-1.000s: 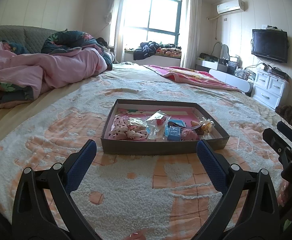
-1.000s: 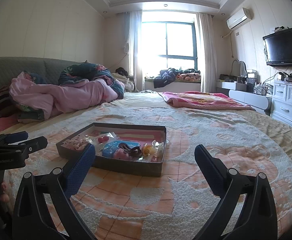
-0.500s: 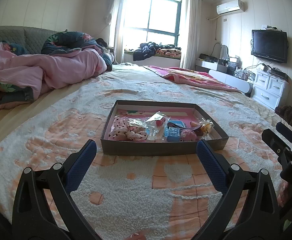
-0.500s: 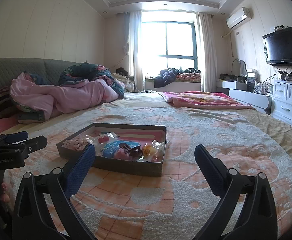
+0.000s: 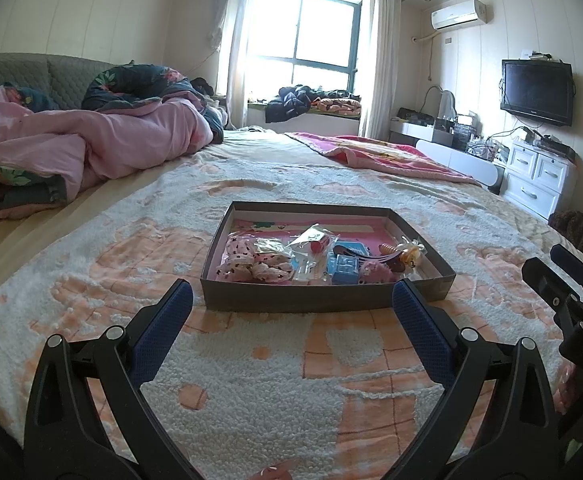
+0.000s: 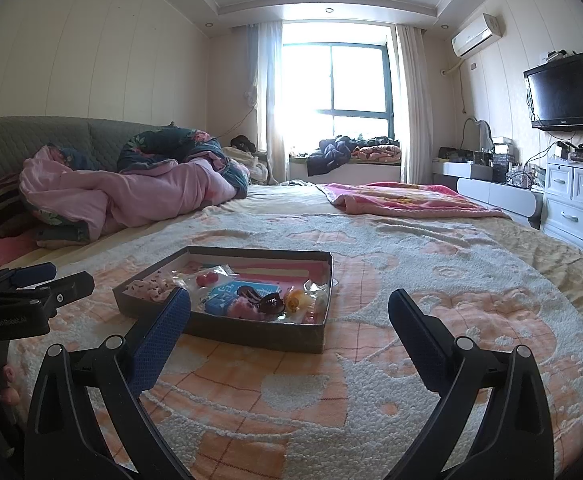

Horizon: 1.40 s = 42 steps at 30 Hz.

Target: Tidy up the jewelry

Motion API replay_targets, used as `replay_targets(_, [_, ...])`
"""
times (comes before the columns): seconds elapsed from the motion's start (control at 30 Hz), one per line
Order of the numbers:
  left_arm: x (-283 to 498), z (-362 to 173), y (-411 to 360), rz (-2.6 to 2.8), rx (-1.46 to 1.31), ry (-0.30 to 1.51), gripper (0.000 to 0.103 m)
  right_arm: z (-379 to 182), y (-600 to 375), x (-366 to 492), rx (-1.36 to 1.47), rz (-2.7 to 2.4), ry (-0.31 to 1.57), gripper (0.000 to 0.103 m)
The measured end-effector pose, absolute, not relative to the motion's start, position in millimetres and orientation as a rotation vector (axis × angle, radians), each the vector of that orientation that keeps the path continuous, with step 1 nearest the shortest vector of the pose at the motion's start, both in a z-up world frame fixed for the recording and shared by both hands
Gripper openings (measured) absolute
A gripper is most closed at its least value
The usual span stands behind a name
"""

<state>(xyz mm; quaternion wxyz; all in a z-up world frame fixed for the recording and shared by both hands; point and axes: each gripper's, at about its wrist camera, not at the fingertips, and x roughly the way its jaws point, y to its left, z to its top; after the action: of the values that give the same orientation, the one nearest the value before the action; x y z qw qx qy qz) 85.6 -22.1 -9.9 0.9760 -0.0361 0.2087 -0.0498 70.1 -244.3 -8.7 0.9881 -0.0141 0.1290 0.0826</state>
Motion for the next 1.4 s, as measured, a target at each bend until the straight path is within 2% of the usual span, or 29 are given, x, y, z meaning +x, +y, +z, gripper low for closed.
replay_targets(1.13, [89, -14, -27, -0.053, -0.038, 0.425, 0.092, -8, -250, 68, -0.032, 0.136, 0.264, 0.097])
replay_targets(1.4, [106, -16, 3, -0.004, -0.097, 0.456, 0.092, -11, -264, 87, 0.007, 0.099, 0.321, 0.096])
